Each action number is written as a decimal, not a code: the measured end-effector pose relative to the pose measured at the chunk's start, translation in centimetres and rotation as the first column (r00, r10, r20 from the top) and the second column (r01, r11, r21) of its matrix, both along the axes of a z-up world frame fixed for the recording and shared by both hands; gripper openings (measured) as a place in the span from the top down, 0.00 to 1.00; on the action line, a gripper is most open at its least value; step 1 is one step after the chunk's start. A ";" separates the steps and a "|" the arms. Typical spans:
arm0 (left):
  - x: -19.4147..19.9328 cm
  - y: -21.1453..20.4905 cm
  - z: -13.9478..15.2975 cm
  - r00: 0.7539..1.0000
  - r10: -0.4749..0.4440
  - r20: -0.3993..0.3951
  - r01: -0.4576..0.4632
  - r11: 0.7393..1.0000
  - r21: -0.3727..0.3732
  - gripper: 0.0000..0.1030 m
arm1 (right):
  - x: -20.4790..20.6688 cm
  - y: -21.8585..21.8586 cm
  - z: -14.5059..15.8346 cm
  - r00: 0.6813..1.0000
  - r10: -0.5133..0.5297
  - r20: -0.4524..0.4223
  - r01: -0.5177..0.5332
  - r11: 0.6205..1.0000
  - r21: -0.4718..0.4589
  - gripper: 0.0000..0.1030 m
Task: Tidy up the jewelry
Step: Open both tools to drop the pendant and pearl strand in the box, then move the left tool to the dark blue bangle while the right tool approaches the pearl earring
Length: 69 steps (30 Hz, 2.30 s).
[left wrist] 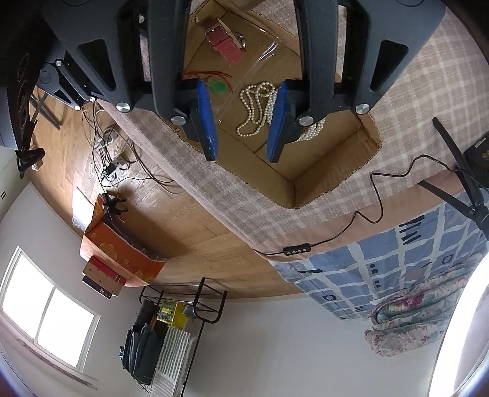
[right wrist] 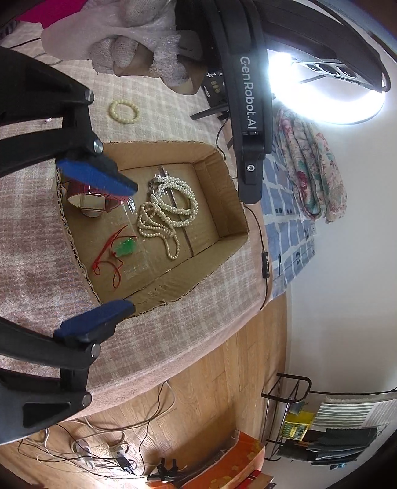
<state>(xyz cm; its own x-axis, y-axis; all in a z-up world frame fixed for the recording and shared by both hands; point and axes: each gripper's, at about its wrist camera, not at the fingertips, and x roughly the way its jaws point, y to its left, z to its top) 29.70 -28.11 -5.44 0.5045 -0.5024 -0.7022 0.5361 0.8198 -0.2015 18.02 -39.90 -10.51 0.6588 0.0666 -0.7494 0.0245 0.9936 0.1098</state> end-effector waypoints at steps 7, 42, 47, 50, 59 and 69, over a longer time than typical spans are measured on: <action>-0.6 1.2 0.9 0.999 0.025 0.023 -0.025 1.000 0.004 0.57 | -0.4 0.4 0.4 1.000 0.001 0.010 -0.001 1.000 -0.030 0.14; -9.1 18.2 8.4 0.964 0.220 0.152 -0.229 0.973 0.040 0.35 | -3.9 5.2 4.0 0.981 0.114 0.158 -0.091 0.985 -0.148 0.00; -11.2 22.8 8.3 0.950 0.269 0.162 -0.282 0.957 0.063 0.35 | -4.2 6.4 4.1 0.976 0.155 0.153 -0.129 0.978 -0.166 0.00; -12.6 25.4 7.8 0.941 0.300 0.155 -0.312 0.948 0.064 0.35 | -4.4 7.0 3.9 0.974 0.175 0.144 -0.153 0.977 -0.150 0.00; -17.1 31.0 3.3 0.932 0.354 0.074 -0.359 0.930 0.078 0.35 | -6.1 9.7 3.4 0.947 0.287 0.146 -0.275 0.956 -0.100 0.10; -20.7 33.6 -2.2 0.935 0.354 -0.035 -0.346 0.929 0.131 0.35 | -8.6 13.8 -0.6 0.886 0.460 0.066 -0.450 0.885 -0.122 0.37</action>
